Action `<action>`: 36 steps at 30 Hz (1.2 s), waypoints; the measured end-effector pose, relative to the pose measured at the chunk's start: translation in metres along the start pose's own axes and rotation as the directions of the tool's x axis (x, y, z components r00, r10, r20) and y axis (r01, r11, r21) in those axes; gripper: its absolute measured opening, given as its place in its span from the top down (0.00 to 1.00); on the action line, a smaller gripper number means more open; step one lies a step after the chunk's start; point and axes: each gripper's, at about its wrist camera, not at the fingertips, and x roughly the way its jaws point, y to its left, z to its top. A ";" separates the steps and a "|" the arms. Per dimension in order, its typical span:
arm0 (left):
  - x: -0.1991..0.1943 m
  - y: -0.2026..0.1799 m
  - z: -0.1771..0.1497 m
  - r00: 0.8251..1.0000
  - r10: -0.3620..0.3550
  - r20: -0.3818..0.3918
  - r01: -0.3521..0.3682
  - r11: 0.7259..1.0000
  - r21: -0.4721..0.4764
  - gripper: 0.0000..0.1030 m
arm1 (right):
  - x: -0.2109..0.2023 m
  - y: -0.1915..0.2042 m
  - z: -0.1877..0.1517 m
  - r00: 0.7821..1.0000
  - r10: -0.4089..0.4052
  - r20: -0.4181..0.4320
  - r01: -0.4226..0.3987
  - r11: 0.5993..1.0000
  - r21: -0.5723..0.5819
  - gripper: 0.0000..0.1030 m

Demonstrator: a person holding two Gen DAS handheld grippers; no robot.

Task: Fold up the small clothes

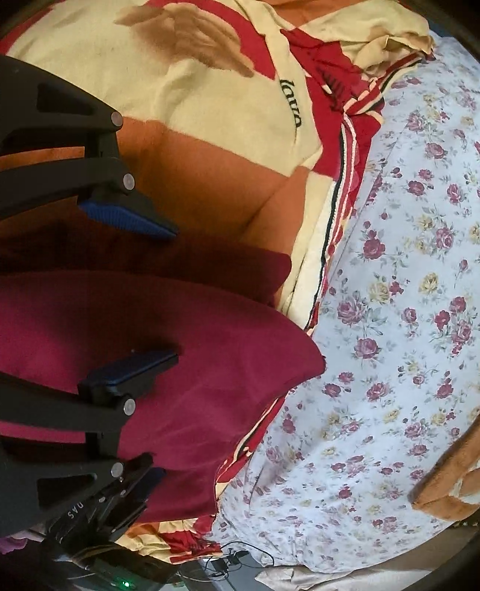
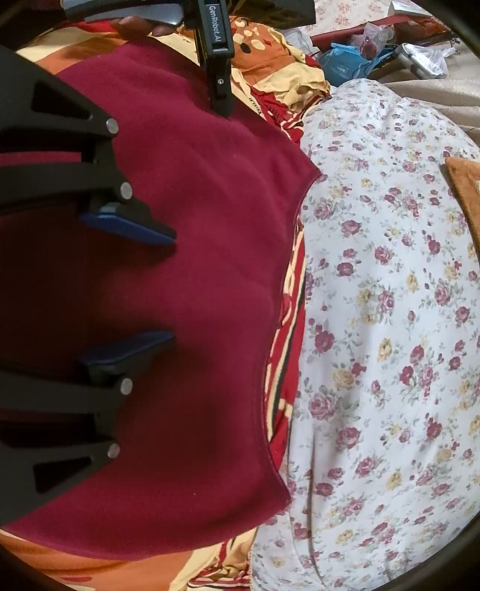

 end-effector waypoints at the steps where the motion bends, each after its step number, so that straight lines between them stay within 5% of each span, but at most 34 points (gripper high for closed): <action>1: 0.001 0.001 0.000 1.000 0.000 -0.004 0.000 1.000 0.002 0.46 | -0.002 0.001 0.000 1.000 -0.005 0.003 0.005 1.000 -0.004 0.49; 6: 0.008 0.008 0.002 0.999 -0.023 -0.029 0.023 1.000 -0.008 0.42 | -0.015 0.016 0.001 0.998 0.050 0.038 -0.048 0.997 -0.062 0.51; 10: 0.012 0.009 0.002 0.999 -0.035 -0.037 0.035 0.999 -0.005 0.37 | -0.001 0.027 0.001 0.999 0.036 -0.011 -0.037 0.993 -0.113 0.52; 16: 0.020 0.008 0.006 0.995 -0.069 -0.065 0.071 0.997 0.031 0.32 | 0.000 0.018 0.004 0.999 0.052 -0.015 -0.053 0.997 -0.058 0.55; 17: 0.021 0.008 0.006 0.995 -0.071 -0.071 0.073 0.997 0.032 0.33 | -0.002 0.016 0.005 0.999 0.045 -0.010 -0.046 0.998 -0.042 0.55; 19: 0.020 0.004 0.007 0.992 -0.093 -0.090 0.098 0.994 0.053 0.60 | -0.006 0.007 0.006 0.999 0.036 0.009 -0.036 0.999 -0.001 0.55; 22: 0.012 -0.008 0.008 0.989 -0.106 -0.099 0.114 0.990 0.077 0.87 | 0.001 -0.010 0.003 0.999 0.053 -0.010 -0.052 0.996 0.067 0.56; 24: 0.003 -0.015 0.009 0.991 -0.102 -0.089 0.109 0.990 0.086 0.93 | 0.002 -0.010 0.003 0.998 0.059 -0.010 -0.058 0.996 0.064 0.56; 29: -0.039 -0.042 0.020 0.967 -0.250 -0.051 0.253 0.966 0.051 0.94 | 0.002 -0.015 0.002 0.996 0.086 -0.005 -0.085 0.992 0.090 0.55; 36: -0.069 -0.147 0.003 0.935 -0.341 -0.097 0.354 0.911 0.213 0.94 | 0.000 -0.023 0.003 0.994 0.112 -0.012 -0.109 0.984 0.144 0.55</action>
